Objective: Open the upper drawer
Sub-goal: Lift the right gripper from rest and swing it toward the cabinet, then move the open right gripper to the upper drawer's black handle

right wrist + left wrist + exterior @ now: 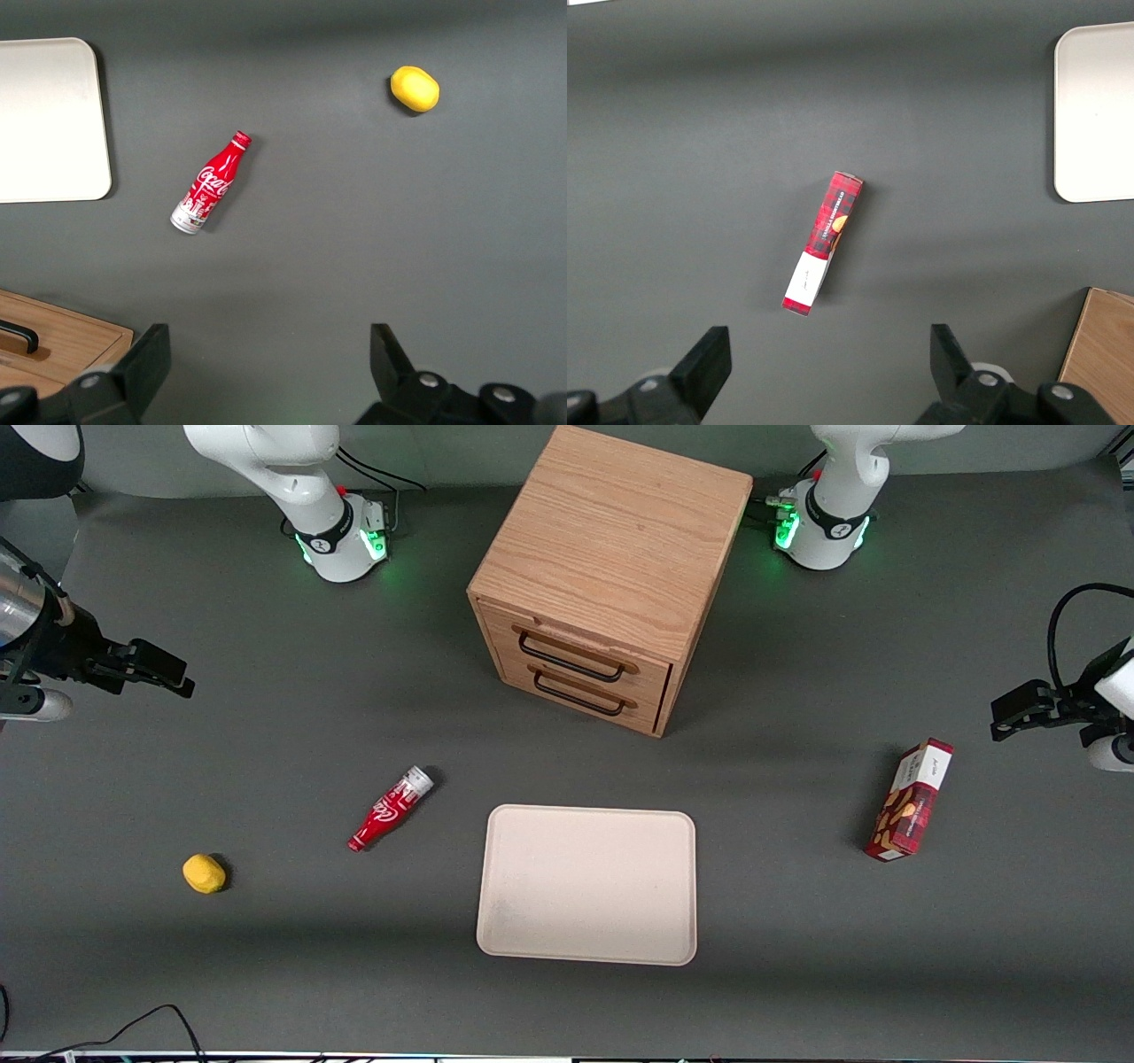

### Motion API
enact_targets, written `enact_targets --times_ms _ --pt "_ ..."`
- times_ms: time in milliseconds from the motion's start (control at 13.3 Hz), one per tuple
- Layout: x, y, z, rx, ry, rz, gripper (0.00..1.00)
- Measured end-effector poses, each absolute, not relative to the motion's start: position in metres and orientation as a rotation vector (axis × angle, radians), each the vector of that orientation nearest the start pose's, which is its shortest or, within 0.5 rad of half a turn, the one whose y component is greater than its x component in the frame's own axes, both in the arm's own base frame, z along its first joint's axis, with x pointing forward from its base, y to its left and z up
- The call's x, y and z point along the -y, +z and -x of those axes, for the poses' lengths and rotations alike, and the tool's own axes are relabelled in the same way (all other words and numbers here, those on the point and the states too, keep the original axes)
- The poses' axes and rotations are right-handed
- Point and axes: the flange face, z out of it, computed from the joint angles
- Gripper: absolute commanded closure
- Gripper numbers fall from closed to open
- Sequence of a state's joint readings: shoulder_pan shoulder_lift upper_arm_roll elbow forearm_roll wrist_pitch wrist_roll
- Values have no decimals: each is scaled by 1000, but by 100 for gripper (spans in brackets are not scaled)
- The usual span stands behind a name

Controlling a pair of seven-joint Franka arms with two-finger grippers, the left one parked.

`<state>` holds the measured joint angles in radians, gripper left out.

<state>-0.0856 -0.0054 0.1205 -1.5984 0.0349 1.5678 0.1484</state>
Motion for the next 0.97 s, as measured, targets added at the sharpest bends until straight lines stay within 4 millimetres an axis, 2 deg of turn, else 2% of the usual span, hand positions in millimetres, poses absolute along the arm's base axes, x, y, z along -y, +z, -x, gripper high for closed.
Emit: enact_targets --times_ms 300,450,525,600,750,975 --pt "-23 613 -552 -179 46 3105 0" --pt "-34 611 -556 -142 40 3104 0" --pt "-52 613 -560 -90 28 3102 0" --pt "-80 615 -564 -13 17 3097 0" --pt "-147 613 -564 175 19 3072 0" --pt "-244 596 -553 448 63 2998 0"
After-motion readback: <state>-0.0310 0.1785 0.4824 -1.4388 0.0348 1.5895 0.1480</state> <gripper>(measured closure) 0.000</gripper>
